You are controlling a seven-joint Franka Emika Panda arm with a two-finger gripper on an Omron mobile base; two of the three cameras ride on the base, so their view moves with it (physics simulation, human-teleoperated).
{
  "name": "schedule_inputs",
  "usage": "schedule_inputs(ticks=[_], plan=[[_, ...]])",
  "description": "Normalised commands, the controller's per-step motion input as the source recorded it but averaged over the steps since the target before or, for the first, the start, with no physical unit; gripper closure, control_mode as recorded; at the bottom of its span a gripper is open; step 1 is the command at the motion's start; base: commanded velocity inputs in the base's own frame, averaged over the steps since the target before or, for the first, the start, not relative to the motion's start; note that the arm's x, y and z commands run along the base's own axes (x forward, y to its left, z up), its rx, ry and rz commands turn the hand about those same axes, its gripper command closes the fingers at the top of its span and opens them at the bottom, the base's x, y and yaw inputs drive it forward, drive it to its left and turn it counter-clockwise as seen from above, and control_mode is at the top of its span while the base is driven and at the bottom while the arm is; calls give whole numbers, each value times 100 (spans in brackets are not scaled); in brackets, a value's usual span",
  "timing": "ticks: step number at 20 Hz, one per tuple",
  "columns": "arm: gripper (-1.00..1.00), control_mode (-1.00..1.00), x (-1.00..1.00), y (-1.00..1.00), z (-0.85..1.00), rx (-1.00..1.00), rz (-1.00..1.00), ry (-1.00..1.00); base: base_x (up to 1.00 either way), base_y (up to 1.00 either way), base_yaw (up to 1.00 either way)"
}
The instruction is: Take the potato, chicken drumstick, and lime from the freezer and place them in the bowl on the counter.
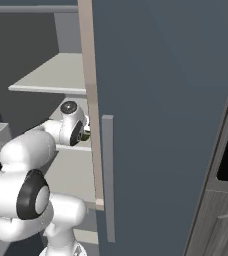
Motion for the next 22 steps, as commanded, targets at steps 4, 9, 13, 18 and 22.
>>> schedule_inputs(ticks=[4,9,13,18,22], plan=[[100,-100,-75,-11,9,0,0,-1,0,0,0],[100,-100,-76,-3,41,0,0,2,0,0,0],[100,-100,-71,0,31,0,0,1,0,0,0],[100,-100,-80,0,40,0,0,6,0,0,0],[100,-100,-69,0,44,0,-1,5,0,0,0]])
